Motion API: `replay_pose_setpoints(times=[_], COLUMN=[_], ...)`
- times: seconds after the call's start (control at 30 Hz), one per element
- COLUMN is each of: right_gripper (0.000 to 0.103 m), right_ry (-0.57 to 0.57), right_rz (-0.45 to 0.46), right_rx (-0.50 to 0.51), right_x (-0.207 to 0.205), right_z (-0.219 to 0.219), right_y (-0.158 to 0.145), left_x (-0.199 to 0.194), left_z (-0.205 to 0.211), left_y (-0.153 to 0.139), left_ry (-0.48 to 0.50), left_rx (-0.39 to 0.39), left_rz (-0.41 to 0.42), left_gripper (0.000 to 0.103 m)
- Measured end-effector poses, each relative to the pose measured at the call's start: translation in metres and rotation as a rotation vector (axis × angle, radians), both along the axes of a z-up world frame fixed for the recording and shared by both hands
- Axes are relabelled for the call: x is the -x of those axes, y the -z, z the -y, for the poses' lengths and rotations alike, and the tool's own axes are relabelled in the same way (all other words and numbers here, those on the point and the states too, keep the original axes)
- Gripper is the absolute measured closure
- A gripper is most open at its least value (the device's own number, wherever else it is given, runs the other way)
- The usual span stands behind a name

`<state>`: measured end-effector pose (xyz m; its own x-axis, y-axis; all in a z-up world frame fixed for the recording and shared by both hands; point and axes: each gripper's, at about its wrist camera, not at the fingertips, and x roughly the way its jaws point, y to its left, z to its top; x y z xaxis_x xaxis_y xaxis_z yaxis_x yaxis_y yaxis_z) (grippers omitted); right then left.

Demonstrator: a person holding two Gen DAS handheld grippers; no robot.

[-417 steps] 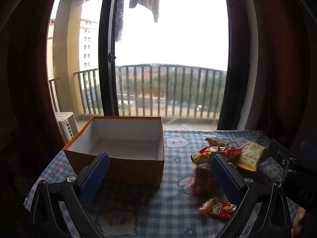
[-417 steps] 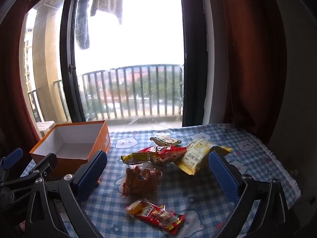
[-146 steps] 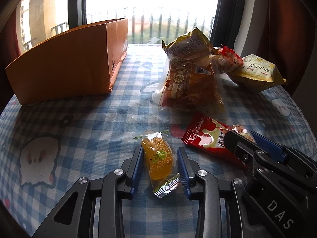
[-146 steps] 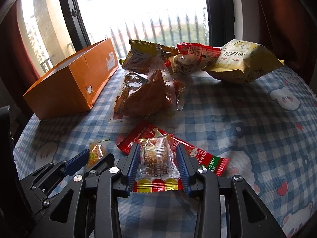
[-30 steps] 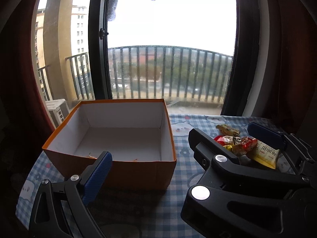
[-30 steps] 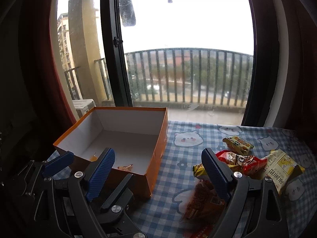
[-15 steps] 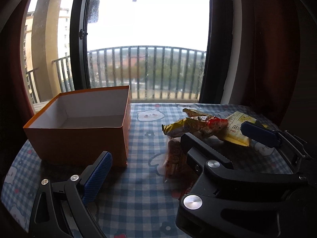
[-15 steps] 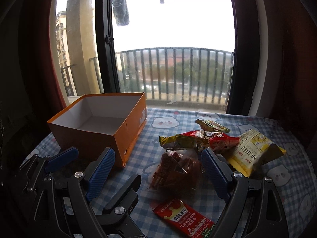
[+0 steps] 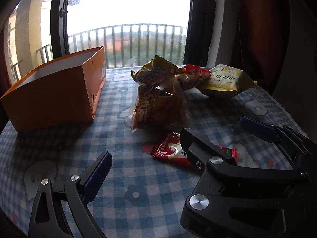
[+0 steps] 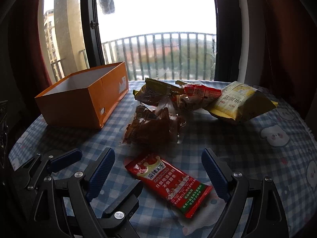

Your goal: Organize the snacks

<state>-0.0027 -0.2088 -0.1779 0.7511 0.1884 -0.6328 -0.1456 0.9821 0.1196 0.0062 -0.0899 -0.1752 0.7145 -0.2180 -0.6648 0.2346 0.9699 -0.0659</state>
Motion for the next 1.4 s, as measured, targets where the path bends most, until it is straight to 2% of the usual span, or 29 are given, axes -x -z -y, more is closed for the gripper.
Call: replay_pose_setpoints(times=[0.27,0.43,0.5,0.63,0.77,0.9,1.07,1.4], right_gripper=[0.012,0.012,0.012,0.012,0.012,0.012,0.012,0.012], right_ry=[-0.019,0.004,0.005,0.016,0.04,0.062,0.004,-0.062], right_rz=[-0.067,-0.099,-0.114,-0.12,-0.121,-0.15,-0.189,-0.232], right_rx=[-0.009,-0.024,-0.033,-0.052,-0.059,-0.109,-0.077,0.072], right_x=[-0.003,-0.013,-0.017,-0.024,-0.032,-0.042,-0.051,-0.058], right_z=[0.007,0.013,0.015,0.021,0.03,0.04,0.031,0.007], right_y=[0.033,0.042,0.044,0.043,0.044,0.048,0.053,0.058], left_x=[-0.008,-0.018,-0.024,-0.037,-0.052,-0.062,-0.052,-0.035], left_z=[-0.001,0.0,0.003,0.009,0.017,0.024,0.011,-0.006], left_y=[0.033,0.037,0.039,0.037,0.037,0.036,0.037,0.037], left_ry=[-0.022,-0.039,-0.044,-0.026,-0.009,0.021,0.014,0.028], left_rx=[-0.03,-0.058,-0.092,-0.109,-0.142,-0.137,-0.114,-0.107], left_rz=[-0.127,-0.141,-0.153,-0.167,-0.136,-0.163,-0.172,-0.179], left_gripper=[0.004,0.005,0.003,0.003,0.0,0.001,0.0,0.0])
